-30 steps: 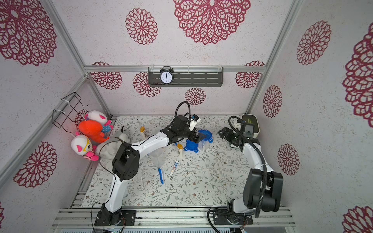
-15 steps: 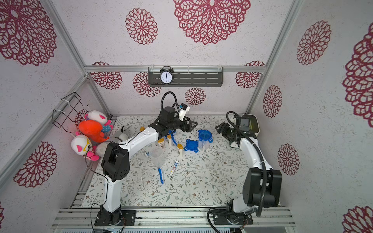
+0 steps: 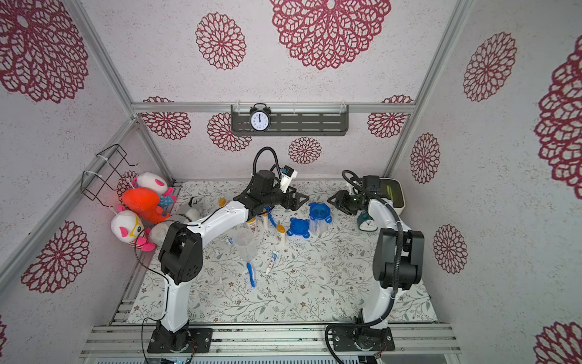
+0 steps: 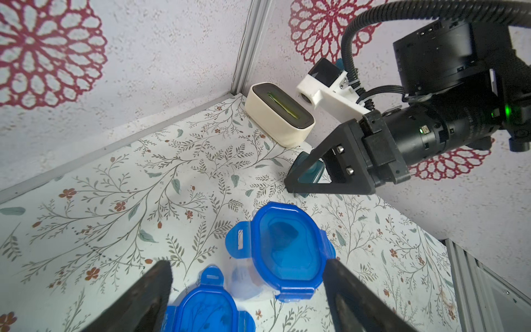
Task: Pack away toiletry kits
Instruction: Adjust the container at the center of the board.
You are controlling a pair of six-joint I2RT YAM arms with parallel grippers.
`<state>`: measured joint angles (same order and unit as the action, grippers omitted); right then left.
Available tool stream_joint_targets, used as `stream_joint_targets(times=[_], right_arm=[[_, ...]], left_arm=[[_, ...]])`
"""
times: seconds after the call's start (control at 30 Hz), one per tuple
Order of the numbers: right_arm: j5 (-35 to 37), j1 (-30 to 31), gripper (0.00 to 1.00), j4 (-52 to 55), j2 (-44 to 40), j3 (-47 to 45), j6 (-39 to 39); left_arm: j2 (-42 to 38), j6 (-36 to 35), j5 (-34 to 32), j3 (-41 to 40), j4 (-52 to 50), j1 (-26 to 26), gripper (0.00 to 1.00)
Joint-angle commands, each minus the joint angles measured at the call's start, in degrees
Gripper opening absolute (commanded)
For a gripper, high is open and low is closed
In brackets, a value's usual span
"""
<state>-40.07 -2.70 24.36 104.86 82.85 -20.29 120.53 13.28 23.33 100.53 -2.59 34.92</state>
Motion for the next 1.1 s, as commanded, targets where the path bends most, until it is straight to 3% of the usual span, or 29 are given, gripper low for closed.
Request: stream_joint_targets(times=[0.0,0.3,0.53,0.73,1.07], right_arm=[[-3.07,1.07,0.48,2.01,1.21,2.18,3.35],[-6.29,1.94,0.41,4.9,5.75,5.59,8.35],[-11.88,2.15,0.33,10.23,10.62,9.09,18.75],[-13.48,3.14,0.31,21.77,15.41,16.13,28.76],[-14.15,4.51,0.29,25.23,14.73,13.85,34.01]], left_arm=[[-2.3,-0.62,-0.52,-0.21,-0.31,-0.35,0.87],[-2.23,-0.62,-0.83,-0.35,-0.44,-1.17,0.87],[-1.99,-0.36,-0.92,-0.4,-0.31,-1.92,0.87],[-1.86,-0.33,-1.27,-0.29,-0.33,-2.29,0.87],[-1.17,-0.26,-0.66,-0.15,-0.2,-2.4,0.87]])
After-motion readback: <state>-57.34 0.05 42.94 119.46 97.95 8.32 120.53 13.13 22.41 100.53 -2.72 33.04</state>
